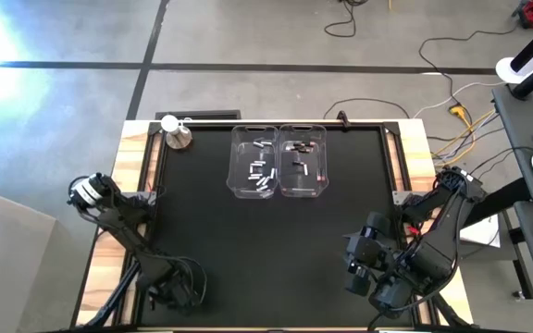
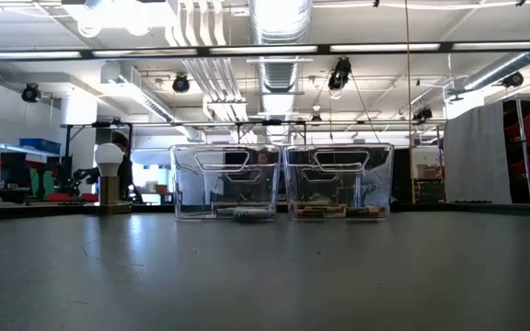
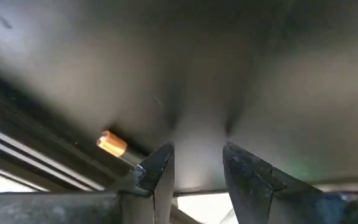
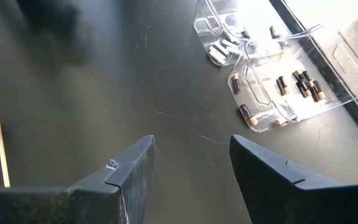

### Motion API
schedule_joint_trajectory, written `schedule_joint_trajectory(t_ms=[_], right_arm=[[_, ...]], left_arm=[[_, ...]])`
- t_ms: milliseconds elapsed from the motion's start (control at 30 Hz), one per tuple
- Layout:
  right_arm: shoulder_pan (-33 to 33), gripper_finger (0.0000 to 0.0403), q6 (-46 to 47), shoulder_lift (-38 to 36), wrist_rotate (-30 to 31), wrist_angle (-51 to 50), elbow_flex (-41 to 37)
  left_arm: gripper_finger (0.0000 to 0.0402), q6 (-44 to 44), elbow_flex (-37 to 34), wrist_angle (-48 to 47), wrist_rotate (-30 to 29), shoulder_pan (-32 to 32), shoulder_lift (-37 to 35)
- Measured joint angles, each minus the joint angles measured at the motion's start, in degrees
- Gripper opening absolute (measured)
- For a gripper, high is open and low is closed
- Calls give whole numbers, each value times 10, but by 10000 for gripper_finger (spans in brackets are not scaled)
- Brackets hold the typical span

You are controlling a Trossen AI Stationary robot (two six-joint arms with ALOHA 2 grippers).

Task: Sort batteries
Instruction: Put the brown battery into the right transparent bin

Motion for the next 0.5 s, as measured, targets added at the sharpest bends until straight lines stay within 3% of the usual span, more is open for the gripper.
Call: schedule_joint_trajectory(t_ms=[133, 333, 500], right_arm=[[0, 203, 0, 0, 0, 0, 0], [0, 203, 4, 0, 0, 0, 0], [0, 203, 22, 0, 0, 1, 0]], left_arm=[[116, 86, 32, -49, 3, 0, -1], [116, 282, 72, -233, 38, 0, -1], [116, 394, 65, -242, 81, -9, 4]])
